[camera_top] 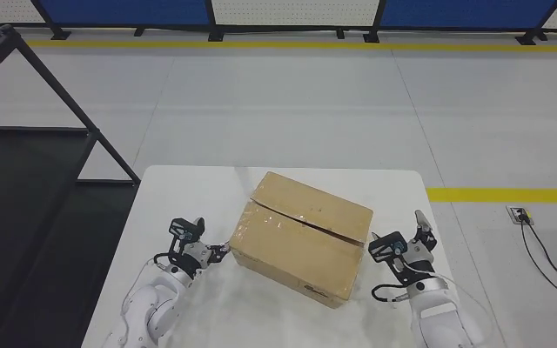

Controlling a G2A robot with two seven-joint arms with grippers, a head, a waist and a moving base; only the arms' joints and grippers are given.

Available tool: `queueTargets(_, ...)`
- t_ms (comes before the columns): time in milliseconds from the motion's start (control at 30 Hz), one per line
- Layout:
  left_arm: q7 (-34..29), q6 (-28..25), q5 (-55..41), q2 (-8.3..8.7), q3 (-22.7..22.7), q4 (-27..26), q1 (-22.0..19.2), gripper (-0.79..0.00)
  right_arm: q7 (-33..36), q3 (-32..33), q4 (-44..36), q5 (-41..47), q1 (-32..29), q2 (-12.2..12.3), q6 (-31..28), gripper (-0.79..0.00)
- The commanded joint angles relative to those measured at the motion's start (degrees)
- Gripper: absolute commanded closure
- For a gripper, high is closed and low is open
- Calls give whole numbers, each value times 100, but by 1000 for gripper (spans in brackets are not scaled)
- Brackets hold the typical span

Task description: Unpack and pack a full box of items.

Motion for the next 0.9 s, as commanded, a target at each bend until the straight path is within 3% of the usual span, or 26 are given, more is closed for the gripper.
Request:
queueTargets(0,0,-15,3,3,6,-7,11,-785,-215,207,-104,93,-225,22,-65,-785)
queueTargets(100,-11,-21,9,5,15,-17,15,-785,-705,539,-224,396,-547,70,-508,-785)
queueTargets(167,-13,-29,12,7,24,-23,14,-785,-1337,920,-116,945,-693,120,-1093,-785)
queueTargets(333,-27,-31,6,6,57,-3,-8,-785,-2535,1498,78,1328,-934,259,-2578,-785)
queueTargets(767,-82,-19,-91,0,77,-16,-63,-785,-2687,1511,-14,1273,-940,281,-2739,-785)
queueTargets(867,-82,-19,-91,0,77,-16,-63,-785,-2872,1503,-129,1152,-1053,330,-3224,-785)
